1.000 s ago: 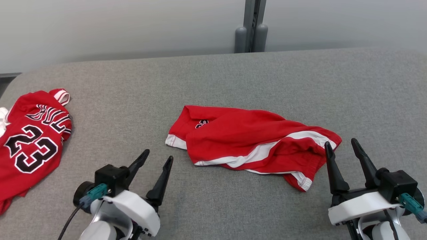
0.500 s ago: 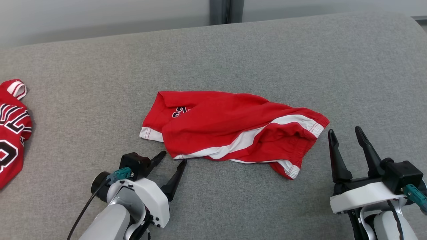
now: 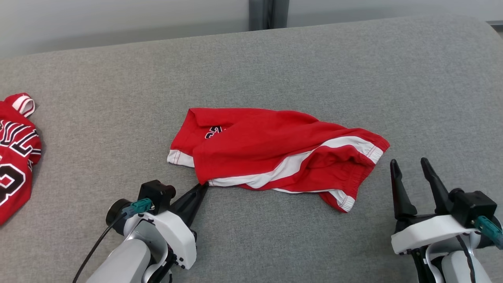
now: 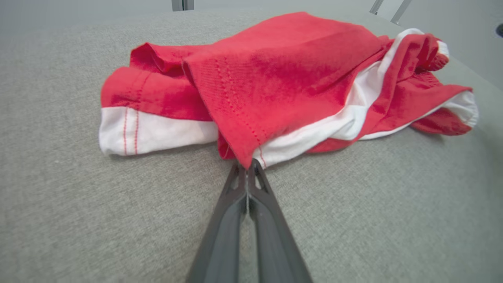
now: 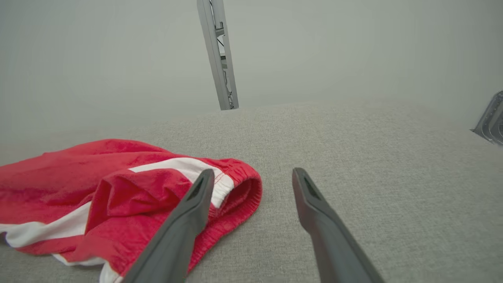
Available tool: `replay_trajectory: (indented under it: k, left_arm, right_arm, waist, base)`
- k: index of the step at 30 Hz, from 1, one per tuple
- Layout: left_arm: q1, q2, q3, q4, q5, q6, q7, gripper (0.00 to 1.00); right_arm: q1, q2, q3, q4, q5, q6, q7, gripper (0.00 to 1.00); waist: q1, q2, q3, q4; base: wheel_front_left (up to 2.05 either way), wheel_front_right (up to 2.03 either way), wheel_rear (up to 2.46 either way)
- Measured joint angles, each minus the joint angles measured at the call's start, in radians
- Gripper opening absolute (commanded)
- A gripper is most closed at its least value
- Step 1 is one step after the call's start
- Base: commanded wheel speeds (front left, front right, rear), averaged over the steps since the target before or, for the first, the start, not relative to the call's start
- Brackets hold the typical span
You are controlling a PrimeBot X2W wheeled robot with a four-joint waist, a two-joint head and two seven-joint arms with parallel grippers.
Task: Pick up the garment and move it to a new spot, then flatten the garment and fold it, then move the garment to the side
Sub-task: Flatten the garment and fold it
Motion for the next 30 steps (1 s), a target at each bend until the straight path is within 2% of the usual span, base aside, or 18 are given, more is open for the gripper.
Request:
replay_trajectory:
  k: [7,15,16,18,23,30]
  left_arm:
    - [-0.022,0.011,-0.019,0.001,-0.007,0.0,-0.009,0.0]
    - [-0.043,-0.003,-0.046,0.021,-0.012,0.0,-0.023,0.0]
    - [-0.044,-0.005,-0.048,0.023,-0.015,0.0,-0.026,0.0]
    - [-0.048,-0.005,-0.05,0.029,-0.016,0.0,-0.034,0.0]
    - [-0.052,-0.001,-0.044,0.03,-0.017,0.0,-0.07,0.0]
    - [-0.068,0.029,0.017,-0.056,-0.025,0.038,-0.116,0.0]
  right_arm:
    - [-0.037,0.0,-0.001,0.087,0.04,0.0,0.112,1.0]
    - [-0.111,0.001,0.054,0.14,0.081,0.0,0.147,1.0]
    - [-0.116,0.001,0.056,0.146,0.089,0.0,0.147,0.59]
    - [-0.124,0.001,0.065,0.153,0.104,0.0,0.152,0.0]
    - [-0.129,0.001,0.073,0.157,0.119,0.0,0.167,0.0]
    - [-0.137,-0.019,0.061,0.045,0.096,0.0,0.146,0.0]
  waist:
    - [0.0,0.0,0.006,0.03]
    - [0.0,0.0,0.019,0.064]
    - [0.0,0.0,0.02,0.067]
    - [0.0,0.0,0.021,0.071]
    - [0.0,0.0,0.021,0.071]
    - [0.0,0.0,0.005,0.062]
  base:
    - [0.0,0.0,0.0]
    - [0.0,0.0,0.0]
    - [0.0,0.0,0.0]
    - [0.0,0.0,0.0]
    - [0.0,0.0,0.0]
    - [0.0,0.0,0.0]
